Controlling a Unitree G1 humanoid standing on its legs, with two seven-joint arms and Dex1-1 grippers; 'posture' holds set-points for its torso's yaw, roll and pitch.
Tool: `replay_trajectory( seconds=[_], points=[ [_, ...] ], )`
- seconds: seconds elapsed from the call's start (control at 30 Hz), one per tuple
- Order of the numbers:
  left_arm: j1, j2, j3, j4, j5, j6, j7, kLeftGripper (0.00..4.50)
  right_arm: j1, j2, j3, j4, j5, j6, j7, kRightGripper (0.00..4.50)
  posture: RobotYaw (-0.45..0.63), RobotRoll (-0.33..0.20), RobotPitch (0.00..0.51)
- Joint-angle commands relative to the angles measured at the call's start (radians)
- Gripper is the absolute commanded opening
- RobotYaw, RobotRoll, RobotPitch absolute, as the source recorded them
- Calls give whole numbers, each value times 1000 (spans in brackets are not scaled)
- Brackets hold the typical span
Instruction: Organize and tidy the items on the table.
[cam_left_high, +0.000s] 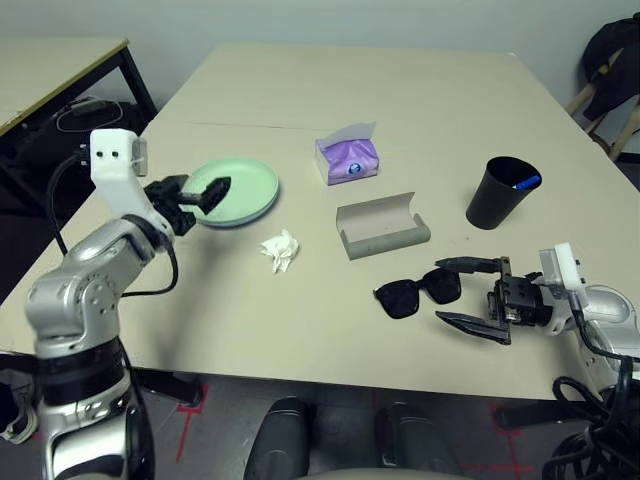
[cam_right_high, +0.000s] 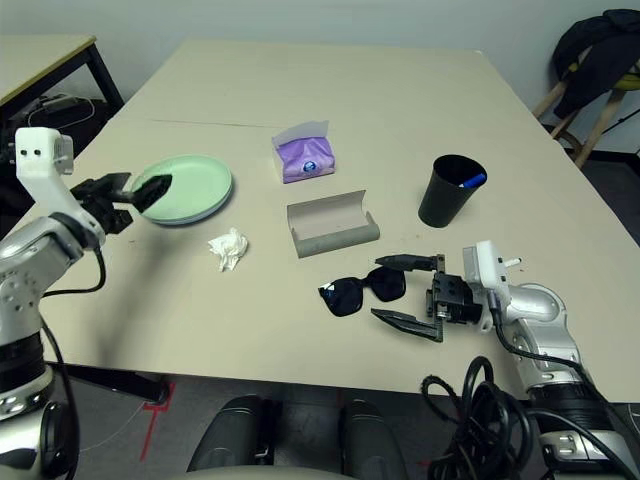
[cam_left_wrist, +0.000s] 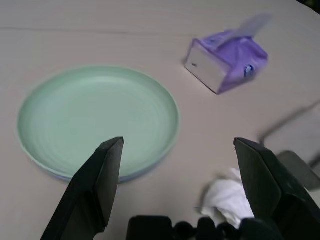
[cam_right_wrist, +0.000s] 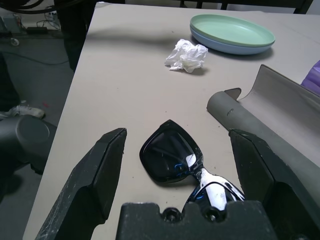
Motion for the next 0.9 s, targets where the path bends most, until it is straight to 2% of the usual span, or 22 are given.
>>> replay_trajectory(
  seconds=[0.03,0.2,0.33,0.5,0.8,0.9],
  points=[
    [37,24,-62,-82,-53,51,-52,4459,-7,-11,3,4,1,3,5,4500,112,0,75],
    [109,65,-204,-111,13,1,-83,4459,-11,-13,5,6,-1,1,2,4500,108,0,72],
    [117,52,-274,-64,78,-61,-71,4459,-8,-16,4,-7,1,6,-4,4500,101,0,69],
    [109,39,-384,55,210,-188,-70,4459,-8,-15,7,-13,0,8,-8,4500,98,0,68],
    [32,-50,-396,186,303,-277,-40,4459,8,-22,-2,-19,-1,-2,-13,4500,75,0,66],
    [24,-67,-380,196,314,-287,-32,3908,9,-22,-1,-16,-4,-7,-17,4500,75,0,66]
  ],
)
